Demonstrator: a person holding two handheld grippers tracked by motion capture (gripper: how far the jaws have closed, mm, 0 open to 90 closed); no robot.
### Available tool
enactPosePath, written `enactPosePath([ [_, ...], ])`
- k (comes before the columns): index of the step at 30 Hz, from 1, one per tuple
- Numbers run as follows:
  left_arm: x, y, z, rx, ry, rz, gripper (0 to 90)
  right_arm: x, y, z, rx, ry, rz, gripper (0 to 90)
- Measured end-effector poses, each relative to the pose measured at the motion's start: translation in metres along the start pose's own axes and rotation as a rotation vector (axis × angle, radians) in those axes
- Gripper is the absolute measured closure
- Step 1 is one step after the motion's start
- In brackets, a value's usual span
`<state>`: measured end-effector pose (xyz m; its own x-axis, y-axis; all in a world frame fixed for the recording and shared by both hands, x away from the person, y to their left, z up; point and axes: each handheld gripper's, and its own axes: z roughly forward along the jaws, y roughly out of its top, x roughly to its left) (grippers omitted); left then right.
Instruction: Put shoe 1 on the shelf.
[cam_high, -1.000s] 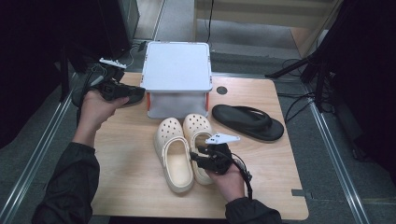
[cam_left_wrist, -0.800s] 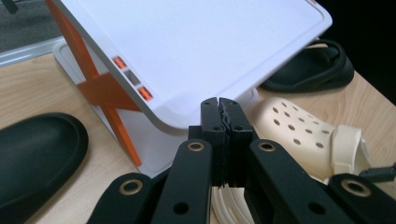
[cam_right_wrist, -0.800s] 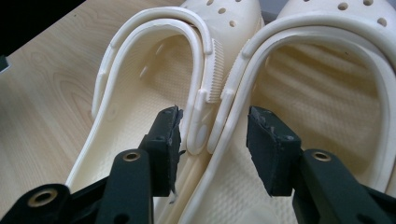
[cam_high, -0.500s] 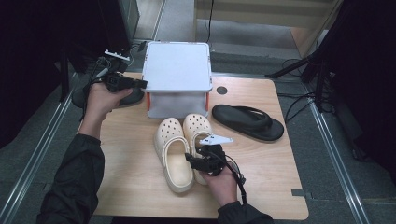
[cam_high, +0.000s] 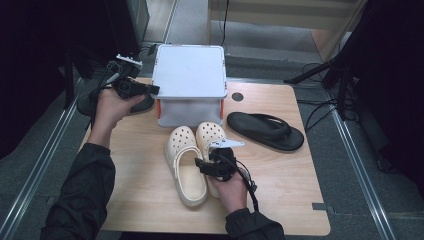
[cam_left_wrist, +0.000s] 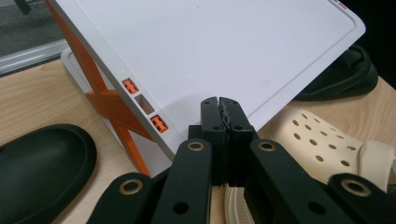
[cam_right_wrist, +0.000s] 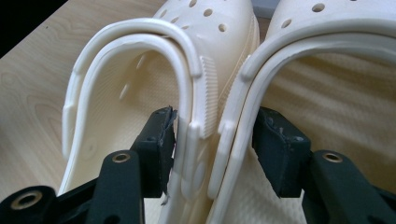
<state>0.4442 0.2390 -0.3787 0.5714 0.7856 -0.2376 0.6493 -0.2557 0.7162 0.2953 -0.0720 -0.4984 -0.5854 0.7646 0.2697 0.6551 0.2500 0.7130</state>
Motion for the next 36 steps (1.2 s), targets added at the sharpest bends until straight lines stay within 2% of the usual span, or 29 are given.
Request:
enactPosePath([
  [7, 0.000, -0.001, 0.000, -0.003, 0.003, 0.001, 89.7, 0.001, 0.004, 0.007, 0.005, -0.019, 0.012, 53.5],
  [13, -0.002, -0.001, 0.000, -0.007, 0.020, 0.005, 89.7, 0.000, 0.005, 0.006, 0.003, -0.021, 0.056, 59.4],
  [18, -0.001, -0.001, 0.000, -0.006, 0.014, 0.004, 89.7, -0.001, 0.006, 0.005, 0.001, -0.027, 0.064, 62.7],
  [26, -0.002, -0.001, 0.000, -0.007, 0.022, 0.006, 89.7, -0.003, 0.008, 0.001, -0.002, -0.052, 0.055, 65.9],
  [36, -0.001, -0.001, -0.001, -0.005, 0.010, 0.001, 89.7, 0.000, 0.023, -0.002, -0.001, -0.014, 0.035, 66.3],
])
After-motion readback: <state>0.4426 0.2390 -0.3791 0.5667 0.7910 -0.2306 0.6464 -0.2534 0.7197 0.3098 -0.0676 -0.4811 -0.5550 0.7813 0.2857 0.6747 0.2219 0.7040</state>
